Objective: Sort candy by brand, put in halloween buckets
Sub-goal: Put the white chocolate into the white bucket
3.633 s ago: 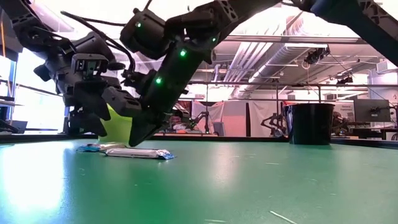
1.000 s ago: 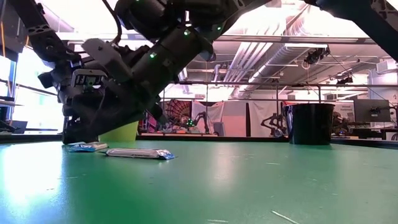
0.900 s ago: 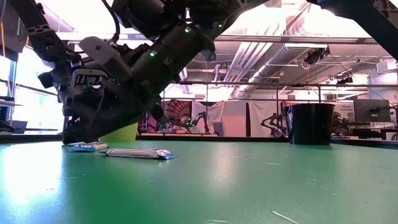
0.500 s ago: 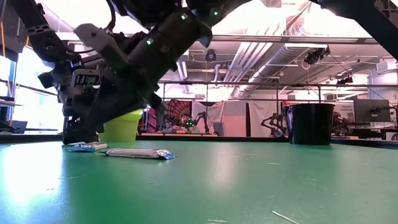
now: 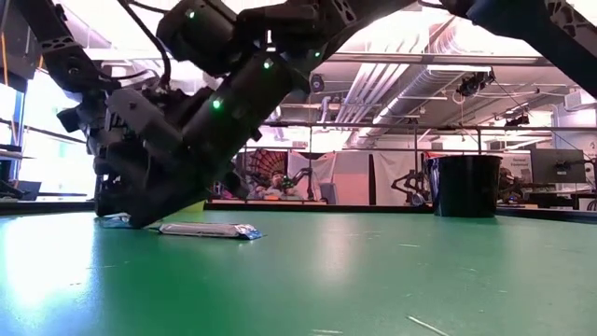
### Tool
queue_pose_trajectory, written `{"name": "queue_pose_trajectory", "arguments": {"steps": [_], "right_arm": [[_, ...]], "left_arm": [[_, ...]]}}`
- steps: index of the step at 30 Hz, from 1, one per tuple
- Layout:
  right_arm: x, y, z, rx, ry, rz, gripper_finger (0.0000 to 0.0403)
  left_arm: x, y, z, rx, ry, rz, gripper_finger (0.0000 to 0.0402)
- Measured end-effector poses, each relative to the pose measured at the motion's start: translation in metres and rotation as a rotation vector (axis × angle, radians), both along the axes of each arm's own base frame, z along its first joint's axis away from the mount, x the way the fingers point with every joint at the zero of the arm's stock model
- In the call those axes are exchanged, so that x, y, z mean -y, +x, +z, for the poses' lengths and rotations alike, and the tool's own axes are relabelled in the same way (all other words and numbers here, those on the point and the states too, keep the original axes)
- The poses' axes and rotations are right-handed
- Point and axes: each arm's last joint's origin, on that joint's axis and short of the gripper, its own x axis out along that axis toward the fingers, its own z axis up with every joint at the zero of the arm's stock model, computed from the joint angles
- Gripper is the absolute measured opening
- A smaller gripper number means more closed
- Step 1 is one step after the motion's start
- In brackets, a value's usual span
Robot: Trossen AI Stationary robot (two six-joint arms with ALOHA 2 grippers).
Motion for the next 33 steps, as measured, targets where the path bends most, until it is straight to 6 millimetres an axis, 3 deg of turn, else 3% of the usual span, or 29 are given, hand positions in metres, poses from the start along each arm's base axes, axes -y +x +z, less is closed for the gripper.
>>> {"name": "queue_pose_trajectory", "arguments": {"steps": [13,26,29,33], "right_arm": [[0.027,0.003,0.0,0.005,-0.011,-0.096,0.0],[0.03,0.004,0.001,0.018,-0.029,-0.079,0.0],[0.03,0.004,0.001,0.019,-0.039,-0.067,0.0],[0.03,0.004,0.001,0.019,-0.046,-0.059,0.0]], "left_arm": [[0.001,0.0,0.0,0.003,0.0,-0.007,0.017],[0.0,0.002,0.001,0.036,0.004,-0.027,0.0169],[0.0,0.002,0.001,0.043,0.005,-0.029,0.0155],[-0.002,0.003,0.002,0.068,0.004,-0.027,0.0109]]}}
